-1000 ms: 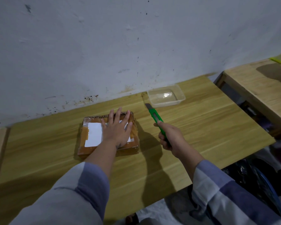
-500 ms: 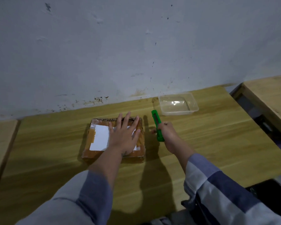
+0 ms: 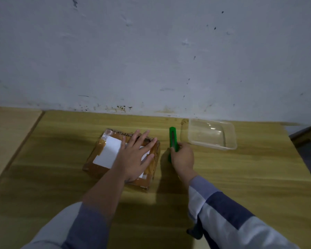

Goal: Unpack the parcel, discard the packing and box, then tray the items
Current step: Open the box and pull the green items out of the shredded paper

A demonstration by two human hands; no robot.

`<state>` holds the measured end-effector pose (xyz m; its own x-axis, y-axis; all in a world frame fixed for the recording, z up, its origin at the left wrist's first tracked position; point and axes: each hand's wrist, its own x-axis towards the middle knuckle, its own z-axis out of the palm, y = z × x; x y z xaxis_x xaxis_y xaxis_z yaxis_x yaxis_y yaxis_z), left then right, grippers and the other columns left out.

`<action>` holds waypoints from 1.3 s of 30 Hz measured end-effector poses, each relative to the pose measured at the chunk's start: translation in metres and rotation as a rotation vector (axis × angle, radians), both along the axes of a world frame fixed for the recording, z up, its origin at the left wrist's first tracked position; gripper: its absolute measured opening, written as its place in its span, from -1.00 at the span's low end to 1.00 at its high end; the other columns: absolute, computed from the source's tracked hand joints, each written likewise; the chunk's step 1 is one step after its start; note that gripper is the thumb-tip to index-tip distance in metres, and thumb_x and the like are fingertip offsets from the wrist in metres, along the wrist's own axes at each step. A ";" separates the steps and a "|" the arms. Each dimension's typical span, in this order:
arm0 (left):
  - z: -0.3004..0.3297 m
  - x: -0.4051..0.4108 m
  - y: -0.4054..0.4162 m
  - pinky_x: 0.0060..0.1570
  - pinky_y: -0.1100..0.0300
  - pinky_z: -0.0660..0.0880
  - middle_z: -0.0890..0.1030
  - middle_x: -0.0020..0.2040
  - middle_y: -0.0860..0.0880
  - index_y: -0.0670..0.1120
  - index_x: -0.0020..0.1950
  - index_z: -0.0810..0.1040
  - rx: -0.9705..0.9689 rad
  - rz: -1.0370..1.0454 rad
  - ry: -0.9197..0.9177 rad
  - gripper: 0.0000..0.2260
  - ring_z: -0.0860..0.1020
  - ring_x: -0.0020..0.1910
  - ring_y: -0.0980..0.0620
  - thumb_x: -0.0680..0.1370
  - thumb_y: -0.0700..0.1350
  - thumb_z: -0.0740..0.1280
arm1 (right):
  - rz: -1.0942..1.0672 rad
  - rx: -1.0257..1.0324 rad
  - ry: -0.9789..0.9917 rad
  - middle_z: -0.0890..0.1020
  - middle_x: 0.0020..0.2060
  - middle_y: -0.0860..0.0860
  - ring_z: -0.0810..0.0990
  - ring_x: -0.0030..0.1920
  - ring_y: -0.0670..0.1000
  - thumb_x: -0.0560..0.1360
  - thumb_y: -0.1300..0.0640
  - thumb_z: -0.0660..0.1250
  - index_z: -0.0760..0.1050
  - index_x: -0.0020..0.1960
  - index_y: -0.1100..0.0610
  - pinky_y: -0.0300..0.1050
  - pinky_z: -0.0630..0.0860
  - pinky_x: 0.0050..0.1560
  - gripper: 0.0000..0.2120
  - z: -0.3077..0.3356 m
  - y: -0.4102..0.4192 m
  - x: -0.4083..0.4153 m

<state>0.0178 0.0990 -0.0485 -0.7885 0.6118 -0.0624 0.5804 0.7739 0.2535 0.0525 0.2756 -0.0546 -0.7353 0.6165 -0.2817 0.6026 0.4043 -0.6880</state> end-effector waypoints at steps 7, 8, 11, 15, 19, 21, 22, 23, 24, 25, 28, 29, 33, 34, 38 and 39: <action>-0.002 0.010 0.002 0.45 -0.26 -0.02 0.11 0.56 0.07 0.16 0.52 0.18 0.054 0.028 0.136 -0.52 -0.01 0.55 0.02 0.60 0.20 -0.05 | 0.150 0.064 0.182 0.49 0.20 0.16 0.53 0.15 0.16 0.55 0.19 0.23 0.46 0.30 0.14 -0.06 0.45 0.18 -0.67 0.009 -0.002 0.002; -0.001 0.012 0.002 0.44 -0.28 0.05 0.20 0.54 0.03 0.12 0.51 0.22 0.032 0.042 0.181 -0.53 0.08 0.54 0.00 0.61 0.18 -0.02 | 0.203 0.055 0.247 0.55 0.17 0.14 0.55 0.13 0.13 0.56 0.19 0.22 0.50 0.26 0.13 -0.08 0.45 0.15 -0.71 0.014 -0.004 -0.001; 0.004 0.018 0.004 0.39 -0.28 0.16 0.37 0.46 -0.06 -0.02 0.49 0.30 -0.055 0.215 0.238 -0.49 0.25 0.49 -0.08 0.60 0.15 0.00 | 0.413 -0.023 0.260 0.62 0.18 0.06 0.58 0.15 0.04 0.58 0.13 0.21 0.55 0.23 0.10 -0.25 0.41 0.07 -0.73 0.030 -0.007 -0.015; 0.007 0.030 0.000 0.43 -0.26 0.02 0.12 0.57 -0.08 -0.07 0.55 0.10 -0.224 0.518 0.119 -0.41 0.01 0.55 -0.11 0.60 0.21 -0.02 | 0.630 -0.077 0.104 0.60 0.23 0.04 0.56 0.21 0.05 0.58 0.12 0.22 0.55 0.25 0.10 -0.24 0.44 0.13 -0.72 0.034 -0.009 -0.027; 0.009 0.039 -0.011 0.42 -0.29 -0.04 -0.03 0.59 -0.03 -0.02 0.56 0.03 -0.229 0.606 0.044 -0.40 -0.11 0.55 -0.12 0.59 0.24 -0.01 | 0.557 -0.018 0.121 0.64 0.17 0.03 0.64 0.04 0.07 0.57 0.15 0.24 0.59 0.20 0.10 -0.22 0.53 -0.04 -0.74 0.032 -0.011 -0.023; 0.007 0.039 -0.018 0.41 -0.29 0.02 0.00 0.59 -0.03 -0.01 0.57 0.05 -0.245 0.559 0.021 -0.41 -0.07 0.56 -0.12 0.60 0.24 -0.04 | 0.497 -0.042 0.119 0.66 0.13 0.03 0.65 0.01 0.06 0.56 0.14 0.26 0.60 0.18 0.10 -0.21 0.53 -0.07 -0.75 0.029 -0.014 -0.016; 0.009 0.039 -0.022 0.39 -0.31 0.08 0.06 0.58 -0.04 -0.02 0.56 0.11 -0.260 0.520 0.035 -0.42 0.00 0.55 -0.13 0.61 0.23 -0.08 | 0.479 -0.057 0.112 0.67 0.11 0.04 0.65 0.01 0.06 0.55 0.14 0.26 0.60 0.18 0.09 -0.17 0.55 -0.06 -0.75 0.027 -0.016 -0.012; 0.009 0.037 -0.025 0.35 -0.35 0.16 0.15 0.56 -0.07 -0.03 0.53 0.20 -0.262 0.482 0.063 -0.42 0.10 0.53 -0.16 0.61 0.23 -0.14 | 0.471 -0.070 0.099 0.68 0.10 0.03 0.64 0.02 0.06 0.54 0.13 0.27 0.60 0.18 0.07 -0.13 0.56 -0.04 -0.75 0.027 -0.017 -0.006; 0.012 0.035 -0.029 0.32 -0.39 0.19 0.22 0.54 -0.08 -0.02 0.51 0.27 -0.255 0.450 0.074 -0.39 0.19 0.51 -0.17 0.61 0.24 -0.19 | 0.467 -0.085 0.092 0.67 0.10 0.03 0.64 0.03 0.05 0.54 0.13 0.27 0.59 0.19 0.04 -0.12 0.56 -0.03 -0.74 0.025 -0.018 -0.001; 0.014 0.032 -0.033 0.34 -0.41 0.13 0.19 0.55 -0.08 0.02 0.52 0.24 -0.266 0.426 0.066 -0.40 0.17 0.52 -0.17 0.60 0.25 -0.22 | 0.464 -0.099 0.079 0.67 0.10 0.04 0.63 0.01 0.04 0.53 0.12 0.28 0.59 0.19 0.02 -0.13 0.57 -0.05 -0.73 0.025 -0.018 0.004; 0.016 0.025 -0.043 0.44 -0.29 -0.19 -0.19 0.58 0.02 0.15 0.56 -0.15 -0.344 0.409 -0.061 -0.45 -0.21 0.55 -0.08 0.60 0.28 -0.18 | 0.419 -0.162 0.056 0.69 -0.02 0.05 0.58 -0.23 -0.01 0.50 0.10 0.30 0.56 0.20 0.01 -0.23 0.44 -0.35 -0.72 0.027 -0.026 0.023; 0.022 0.025 -0.045 0.45 -0.28 -0.20 -0.23 0.57 0.02 0.15 0.55 -0.19 -0.369 0.406 -0.087 -0.45 -0.25 0.54 -0.07 0.60 0.27 -0.18 | 0.400 -0.186 0.053 0.68 -0.10 0.02 0.57 -0.29 -0.02 0.49 0.10 0.31 0.55 0.20 0.02 -0.23 0.41 -0.39 -0.71 0.029 -0.032 0.032; 0.033 0.036 -0.060 0.45 -0.25 -0.17 -0.22 0.58 0.01 0.13 0.56 -0.15 -0.329 0.380 -0.065 -0.47 -0.25 0.54 -0.05 0.62 0.23 -0.16 | 0.331 -0.311 0.062 0.54 -0.29 -0.10 0.53 -0.32 -0.08 0.46 0.12 0.35 0.46 0.20 0.01 -0.20 0.41 -0.36 -0.68 0.031 -0.072 0.067; 0.035 0.042 -0.065 0.45 -0.24 -0.17 -0.21 0.58 0.01 0.12 0.56 -0.14 -0.313 0.369 -0.064 -0.47 -0.25 0.54 -0.05 0.62 0.23 -0.15 | 0.322 -0.332 0.063 0.52 -0.30 -0.10 0.51 -0.32 -0.08 0.47 0.12 0.36 0.43 0.19 0.02 -0.21 0.40 -0.36 -0.69 0.031 -0.083 0.074; 0.035 0.073 -0.093 0.44 -0.25 -0.18 -0.20 0.58 0.01 0.09 0.57 -0.10 -0.257 0.359 -0.094 -0.47 -0.26 0.54 -0.04 0.62 0.22 -0.12 | 0.294 -0.418 0.058 0.49 -0.27 -0.06 0.47 -0.32 -0.09 0.52 0.08 0.32 0.37 0.16 0.08 -0.21 0.36 -0.36 -0.74 0.031 -0.127 0.098; 0.033 0.079 -0.102 0.44 -0.26 -0.17 -0.19 0.58 0.01 0.09 0.57 -0.09 -0.249 0.365 -0.102 -0.46 -0.25 0.54 -0.04 0.62 0.22 -0.11 | 0.274 -0.417 0.058 0.51 -0.26 -0.04 0.48 -0.31 -0.06 0.53 0.07 0.30 0.38 0.14 0.09 -0.19 0.38 -0.34 -0.77 0.030 -0.135 0.101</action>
<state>0.0972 -0.0032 -0.0158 -0.9322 0.2512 -0.2606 0.2398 0.9679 0.0754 0.1532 0.1404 -0.0246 -0.8764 0.2416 -0.4166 0.4683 0.2256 -0.8543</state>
